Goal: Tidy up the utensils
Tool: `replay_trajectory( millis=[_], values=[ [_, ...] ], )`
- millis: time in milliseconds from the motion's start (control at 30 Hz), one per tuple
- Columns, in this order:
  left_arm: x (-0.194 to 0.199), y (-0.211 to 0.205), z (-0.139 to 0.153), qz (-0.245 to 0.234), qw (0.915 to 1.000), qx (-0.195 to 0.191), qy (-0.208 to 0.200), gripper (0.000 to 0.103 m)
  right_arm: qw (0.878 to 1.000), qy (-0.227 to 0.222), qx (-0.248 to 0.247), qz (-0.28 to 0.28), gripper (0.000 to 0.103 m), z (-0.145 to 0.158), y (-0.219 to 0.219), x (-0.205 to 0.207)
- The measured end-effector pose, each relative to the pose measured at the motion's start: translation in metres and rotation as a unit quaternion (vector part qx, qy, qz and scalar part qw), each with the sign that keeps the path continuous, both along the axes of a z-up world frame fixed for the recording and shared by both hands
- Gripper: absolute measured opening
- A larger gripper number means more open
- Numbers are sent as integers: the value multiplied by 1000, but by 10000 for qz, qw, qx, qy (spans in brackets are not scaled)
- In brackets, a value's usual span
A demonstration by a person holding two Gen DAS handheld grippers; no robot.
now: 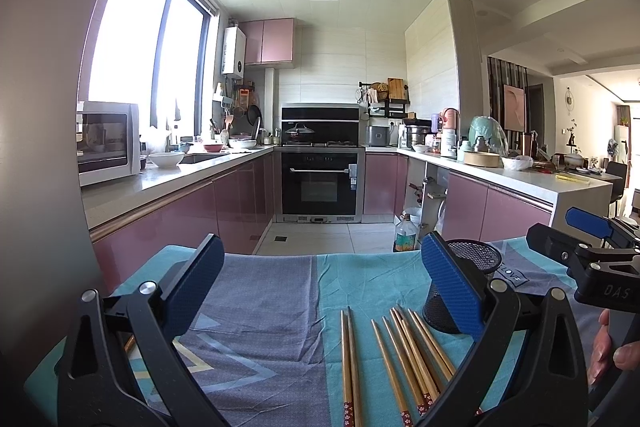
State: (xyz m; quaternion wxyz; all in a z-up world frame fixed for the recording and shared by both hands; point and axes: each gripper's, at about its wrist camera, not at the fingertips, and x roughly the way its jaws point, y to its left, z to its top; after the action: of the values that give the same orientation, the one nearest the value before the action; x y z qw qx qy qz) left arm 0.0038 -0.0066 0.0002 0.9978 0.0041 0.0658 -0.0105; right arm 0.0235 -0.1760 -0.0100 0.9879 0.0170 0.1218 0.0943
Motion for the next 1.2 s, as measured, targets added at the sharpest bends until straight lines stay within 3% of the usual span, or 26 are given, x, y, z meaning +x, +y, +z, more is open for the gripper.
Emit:
replay_trajectory(
  millis=[667, 867, 1100, 1200],
  values=[
    [4, -2, -5, -24, 9996, 34, 266, 97, 9994, 295, -36, 180, 96, -12, 2, 7],
    [19, -2, -17, -179, 9964, 121, 818, 97, 9967, 688, -174, 401, 96, -23, 8, 13],
    [42, -1, -42, -336, 9860, 455, 1567, 97, 9844, 1517, -392, 798, 95, -48, 20, 29],
    [54, -2, -57, -485, 9793, 580, 1876, 90, 9771, 1893, -437, 866, 80, -58, 24, 38]
  ],
)
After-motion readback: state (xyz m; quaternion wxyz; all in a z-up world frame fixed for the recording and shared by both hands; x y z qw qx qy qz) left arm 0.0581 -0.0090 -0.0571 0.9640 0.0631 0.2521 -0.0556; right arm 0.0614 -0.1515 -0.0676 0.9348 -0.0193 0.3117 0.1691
